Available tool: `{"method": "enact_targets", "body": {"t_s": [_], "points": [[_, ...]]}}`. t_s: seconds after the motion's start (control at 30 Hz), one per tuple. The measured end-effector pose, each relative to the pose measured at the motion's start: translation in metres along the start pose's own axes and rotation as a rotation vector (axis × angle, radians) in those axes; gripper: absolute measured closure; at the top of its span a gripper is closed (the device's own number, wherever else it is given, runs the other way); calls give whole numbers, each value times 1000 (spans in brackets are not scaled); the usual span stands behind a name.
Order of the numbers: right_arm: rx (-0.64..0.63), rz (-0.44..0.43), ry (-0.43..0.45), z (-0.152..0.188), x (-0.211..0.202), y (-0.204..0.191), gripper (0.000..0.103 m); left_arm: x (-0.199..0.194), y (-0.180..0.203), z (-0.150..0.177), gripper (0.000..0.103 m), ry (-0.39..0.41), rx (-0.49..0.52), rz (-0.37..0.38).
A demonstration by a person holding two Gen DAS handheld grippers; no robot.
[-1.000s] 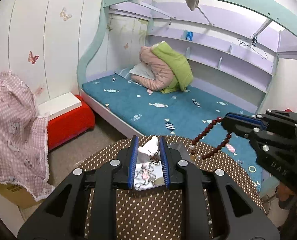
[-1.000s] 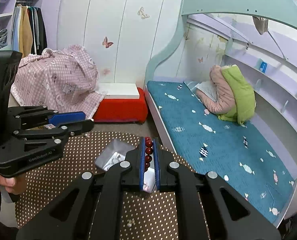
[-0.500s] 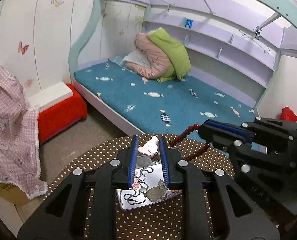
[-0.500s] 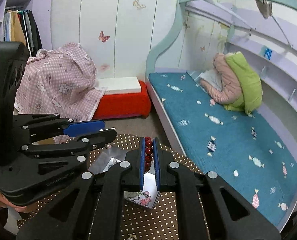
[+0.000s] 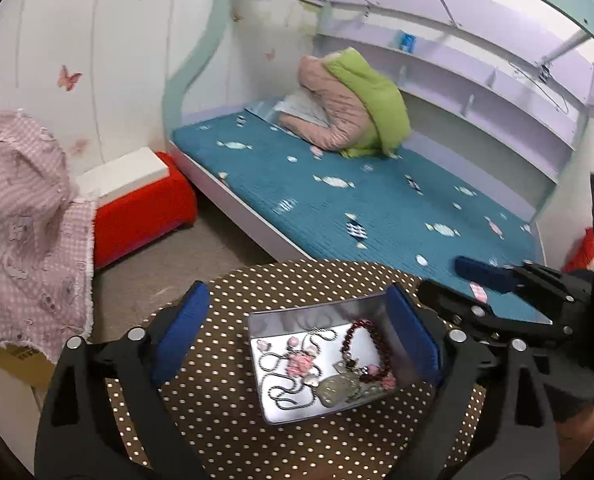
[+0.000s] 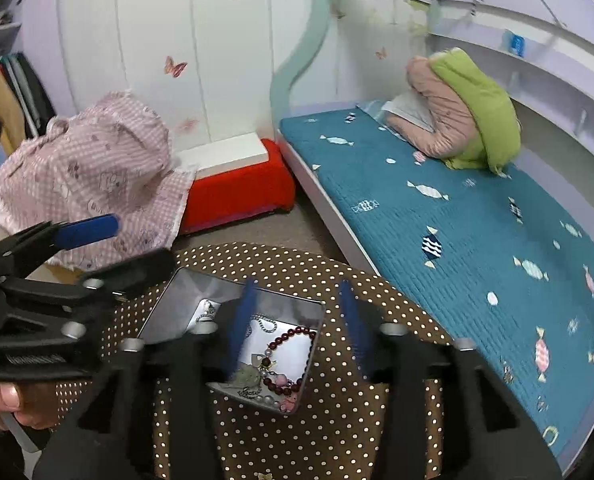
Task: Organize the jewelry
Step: 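Withdraw both tools from the box toward the pearl earrings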
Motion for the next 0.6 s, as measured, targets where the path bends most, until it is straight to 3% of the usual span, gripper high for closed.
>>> {"method": "enact_targets", "body": {"t_s": [0.03,0.1,0.23,0.6], "points": [[25,19,11,-1,-2,7,17,-4,-4,-1,8,13,-11,-8],[73,25,17,0,-5,17,7,-13,-9,-2,6,39,-19,-35],[107,36,20,3,-11,22,7,-29,-13,-2,6,70,15,-106],[148,27,67,4,-43,19,7,-79,2,-1,5,153,52,-151]]}}
Point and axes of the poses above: each gripper's, at about its wrist camera, not at the fingertips, and x roughly the way its jaws point, y to its right, z to its underside, the point moved 10 cm from there along x, roughly the way its jaws point, and after that the axes turned 8 degrees about z, right-handed, at the moved point
